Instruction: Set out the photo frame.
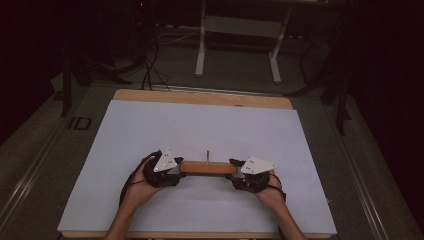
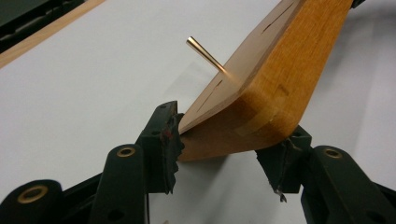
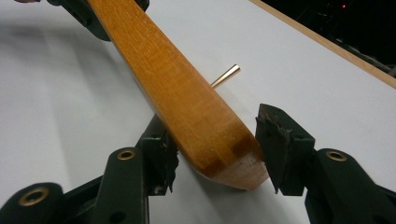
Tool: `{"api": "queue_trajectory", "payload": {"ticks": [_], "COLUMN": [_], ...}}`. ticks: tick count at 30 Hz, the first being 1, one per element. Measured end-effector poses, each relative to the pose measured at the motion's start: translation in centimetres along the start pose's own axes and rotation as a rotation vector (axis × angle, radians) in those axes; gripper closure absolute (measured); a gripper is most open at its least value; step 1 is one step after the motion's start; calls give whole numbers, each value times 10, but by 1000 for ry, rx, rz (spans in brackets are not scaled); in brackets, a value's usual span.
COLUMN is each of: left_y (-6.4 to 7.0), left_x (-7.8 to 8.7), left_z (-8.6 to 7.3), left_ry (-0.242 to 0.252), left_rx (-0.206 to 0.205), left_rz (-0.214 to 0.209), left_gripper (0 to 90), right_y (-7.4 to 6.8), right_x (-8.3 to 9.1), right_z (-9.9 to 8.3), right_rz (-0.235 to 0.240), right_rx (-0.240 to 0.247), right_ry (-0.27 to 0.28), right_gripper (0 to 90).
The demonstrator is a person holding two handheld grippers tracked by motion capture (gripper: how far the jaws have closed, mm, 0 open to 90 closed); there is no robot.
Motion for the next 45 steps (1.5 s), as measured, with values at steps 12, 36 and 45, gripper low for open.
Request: {"api": "queue_trajectory", "payload": {"ticks": [12,36,45], "left_y": [-1,-4,-3], "left_x": [-8,-14,-12], "left_z": [6,11,11], "left_ry": [22,5,-9], "left_rx": [4,-9,-47], "left_rz": [-12,111,142], "left_gripper": [509,535,565], "right_y": [5,14,18], "right_x": [-5,-10,-11], "right_z": [-2,0,1], "right_rz": [2,7,12], "right_rx": [-10,-58,-58], "right_ry": [-10,7,7], "right_gripper": [499,510,505]}}
Point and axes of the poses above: each handheld gripper's, and its own axes: x roughly backward along the jaws, z roughly out of its top, y roughly to its right, the point moved 8 cm from there along -x, roughly forward along the jaws, and after that the axes turned 15 degrees about -y, right-handed, at the moved point
